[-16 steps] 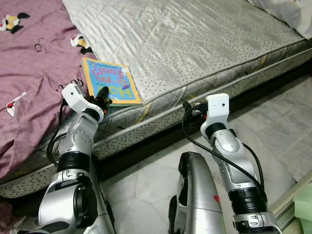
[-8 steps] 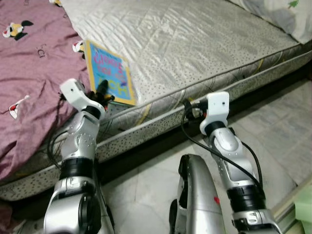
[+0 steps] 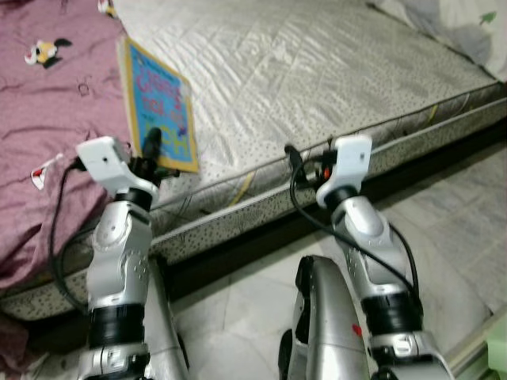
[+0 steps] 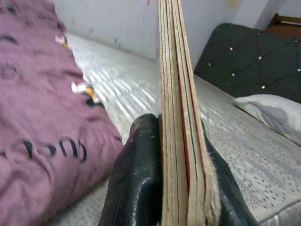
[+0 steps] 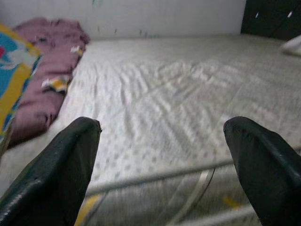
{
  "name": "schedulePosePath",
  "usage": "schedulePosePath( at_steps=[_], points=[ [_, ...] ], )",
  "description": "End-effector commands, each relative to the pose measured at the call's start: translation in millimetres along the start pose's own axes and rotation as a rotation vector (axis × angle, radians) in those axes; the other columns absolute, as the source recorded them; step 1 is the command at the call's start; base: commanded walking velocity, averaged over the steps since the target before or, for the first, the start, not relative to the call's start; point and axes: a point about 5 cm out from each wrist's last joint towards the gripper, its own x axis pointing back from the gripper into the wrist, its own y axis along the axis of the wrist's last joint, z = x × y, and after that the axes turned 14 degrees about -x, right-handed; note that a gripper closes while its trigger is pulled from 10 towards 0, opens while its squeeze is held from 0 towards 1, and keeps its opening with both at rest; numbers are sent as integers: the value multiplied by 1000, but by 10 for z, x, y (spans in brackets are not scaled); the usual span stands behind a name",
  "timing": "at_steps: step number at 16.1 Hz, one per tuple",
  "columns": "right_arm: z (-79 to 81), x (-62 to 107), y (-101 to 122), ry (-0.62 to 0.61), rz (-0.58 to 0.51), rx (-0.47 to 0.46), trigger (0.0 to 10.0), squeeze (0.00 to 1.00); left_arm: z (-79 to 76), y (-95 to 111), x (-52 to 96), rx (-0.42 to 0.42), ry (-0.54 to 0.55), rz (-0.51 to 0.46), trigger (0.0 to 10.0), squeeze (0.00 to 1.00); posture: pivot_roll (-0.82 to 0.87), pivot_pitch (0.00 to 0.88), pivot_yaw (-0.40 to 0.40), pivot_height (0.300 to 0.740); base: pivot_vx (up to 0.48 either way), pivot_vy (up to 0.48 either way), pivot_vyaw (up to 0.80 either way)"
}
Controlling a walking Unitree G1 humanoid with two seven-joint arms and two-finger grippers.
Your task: Clean up the room
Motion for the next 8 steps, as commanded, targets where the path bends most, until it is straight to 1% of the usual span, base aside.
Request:
schedulePosePath(
  at_steps=[1,2,4,6,8],
  points=[
    [-37,-17,42,-5,-17,-8,10000,0,-17,138,-4,-36,-3,-62,0,0,-29,0,-30,496,0,0,0],
    [-43,-32,50,-4,-21,-12,10000,0,23,144,35,-85,36,-47,10000,0,-24,0,-32,510,0,0,0],
    [-34,-41,39,-11,-22,-40,10000,0,62,150,83,-132,67,-44,10000,0,-21,0,-32,535,0,0,0],
    [-4,-54,38,-3,-26,-41,10000,0,72,142,120,-169,80,-43,10000,0,-16,0,-30,559,0,0,0],
    [0,-62,43,0,-29,-42,10000,0,72,147,128,-180,83,-43,10000,0,-16,0,-30,578,0,0,0]
  ],
)
